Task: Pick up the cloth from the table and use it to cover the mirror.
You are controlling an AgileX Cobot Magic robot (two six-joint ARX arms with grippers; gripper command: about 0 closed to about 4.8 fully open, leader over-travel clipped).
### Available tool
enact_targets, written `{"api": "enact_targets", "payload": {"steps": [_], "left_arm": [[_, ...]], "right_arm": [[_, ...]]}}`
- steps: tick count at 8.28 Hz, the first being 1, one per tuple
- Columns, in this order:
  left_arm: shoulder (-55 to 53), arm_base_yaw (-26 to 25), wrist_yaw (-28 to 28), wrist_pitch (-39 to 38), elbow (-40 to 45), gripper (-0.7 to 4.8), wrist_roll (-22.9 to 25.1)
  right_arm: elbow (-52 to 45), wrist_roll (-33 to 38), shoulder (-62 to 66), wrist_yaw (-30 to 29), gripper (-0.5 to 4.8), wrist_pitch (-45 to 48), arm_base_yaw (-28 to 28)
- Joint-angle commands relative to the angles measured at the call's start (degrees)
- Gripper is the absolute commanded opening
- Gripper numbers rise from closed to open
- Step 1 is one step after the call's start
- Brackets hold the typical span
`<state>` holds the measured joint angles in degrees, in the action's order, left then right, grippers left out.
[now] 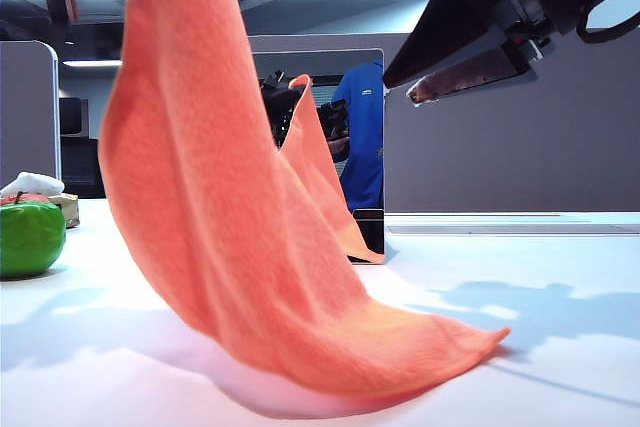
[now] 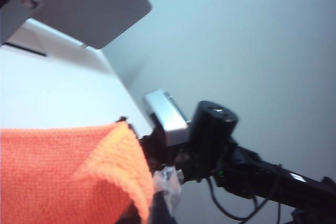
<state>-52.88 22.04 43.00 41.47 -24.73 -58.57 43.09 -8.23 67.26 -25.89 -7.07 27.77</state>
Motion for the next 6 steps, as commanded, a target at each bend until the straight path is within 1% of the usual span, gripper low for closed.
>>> {"api": "enact_targets", "payload": {"steps": [1, 2, 3, 4, 5, 6], "left_arm": [[3.04, 0.02, 6.82, 1.03, -5.33, -0.06, -0.57], [3.04, 0.02, 7.58, 1.09, -5.9, -0.06, -0.59], [3.06, 0.02, 9.62, 1.11, -7.04, -0.06, -0.59], [3.08, 0.02, 10.84, 1.16, -7.65, -0.06, -0.61], [3.19, 0.04, 16.87, 4.85, -10.67, -0.06, -5.66], [3.21, 0.61, 20.39, 9.84, -14.95, -0.06, -11.06]], "right_arm": [[0.22, 0.0, -0.07, -6.38, 2.52, 1.14, 0.02], [0.22, 0.0, -0.07, -7.56, 2.64, 1.27, 0.02], [0.22, 0.0, -0.07, -10.03, 2.8, 1.68, 0.02], [0.22, 0.0, -0.07, -11.41, 2.8, 1.84, 0.02], [0.28, -1.27, -0.09, -17.94, 3.29, 2.64, 0.02], [0.63, -4.02, -0.26, -17.97, 3.29, 5.81, 0.02]]}}
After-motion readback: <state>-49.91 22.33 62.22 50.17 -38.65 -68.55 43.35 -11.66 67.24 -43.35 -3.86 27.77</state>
